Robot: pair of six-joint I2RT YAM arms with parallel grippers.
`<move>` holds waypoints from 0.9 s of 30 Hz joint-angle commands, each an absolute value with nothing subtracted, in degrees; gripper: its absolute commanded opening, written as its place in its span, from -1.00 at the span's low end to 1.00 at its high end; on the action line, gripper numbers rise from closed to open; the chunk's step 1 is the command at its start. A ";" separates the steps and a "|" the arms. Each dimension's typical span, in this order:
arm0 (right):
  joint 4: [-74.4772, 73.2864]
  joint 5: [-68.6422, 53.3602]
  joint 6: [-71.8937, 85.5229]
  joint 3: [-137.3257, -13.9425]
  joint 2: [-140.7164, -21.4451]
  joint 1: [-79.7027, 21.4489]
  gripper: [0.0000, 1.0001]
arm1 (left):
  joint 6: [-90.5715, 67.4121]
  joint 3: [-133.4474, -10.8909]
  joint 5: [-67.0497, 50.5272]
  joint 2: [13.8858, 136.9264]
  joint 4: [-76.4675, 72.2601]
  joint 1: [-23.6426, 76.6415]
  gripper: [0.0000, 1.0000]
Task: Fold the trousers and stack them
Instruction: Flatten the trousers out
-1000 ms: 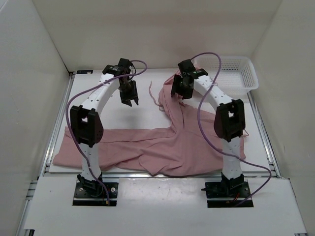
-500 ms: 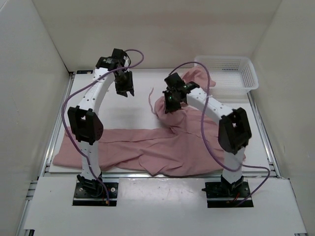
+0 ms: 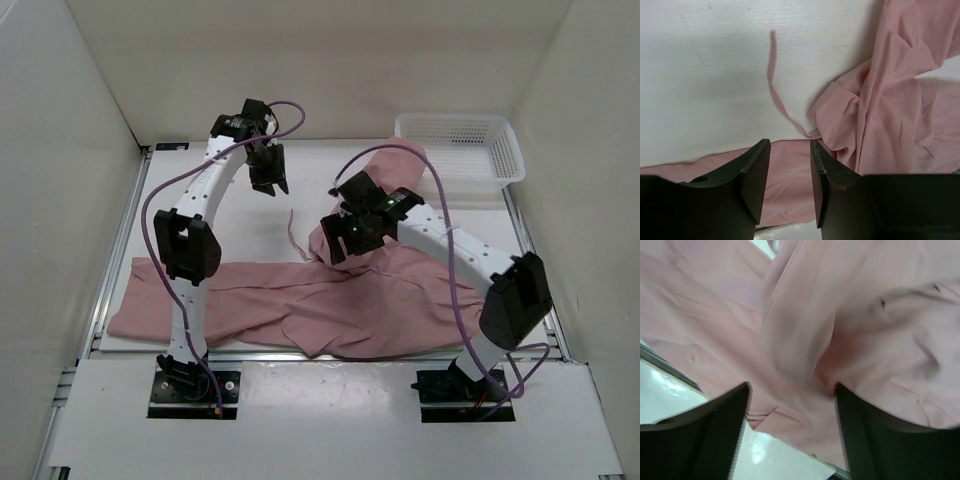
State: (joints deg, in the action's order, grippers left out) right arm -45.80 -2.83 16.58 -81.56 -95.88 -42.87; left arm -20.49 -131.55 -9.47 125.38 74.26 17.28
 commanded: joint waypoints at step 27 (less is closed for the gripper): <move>-50.36 7.91 27.42 -67.95 -64.78 -15.73 0.59 | -31.55 -133.19 -18.12 128.35 56.18 24.09 -0.79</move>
State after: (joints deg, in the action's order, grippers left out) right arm -50.24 7.18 26.83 -68.45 -66.57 -16.45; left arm -29.58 -136.88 -21.89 146.28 60.62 28.01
